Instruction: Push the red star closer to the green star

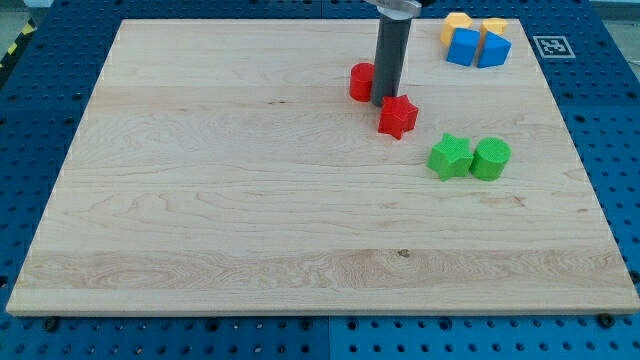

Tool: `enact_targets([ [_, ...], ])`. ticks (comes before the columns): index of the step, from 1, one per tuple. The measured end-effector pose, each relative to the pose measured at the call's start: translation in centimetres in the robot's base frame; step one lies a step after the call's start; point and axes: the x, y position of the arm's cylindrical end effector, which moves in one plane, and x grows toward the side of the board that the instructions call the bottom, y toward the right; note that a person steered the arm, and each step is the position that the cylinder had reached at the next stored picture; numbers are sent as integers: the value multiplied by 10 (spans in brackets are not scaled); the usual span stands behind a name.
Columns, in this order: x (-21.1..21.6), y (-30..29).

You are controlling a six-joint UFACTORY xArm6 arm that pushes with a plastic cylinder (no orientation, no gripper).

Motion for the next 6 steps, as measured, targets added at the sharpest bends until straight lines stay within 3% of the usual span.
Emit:
enact_targets([
  [2, 15, 7],
  [4, 16, -37],
  [6, 32, -6],
])
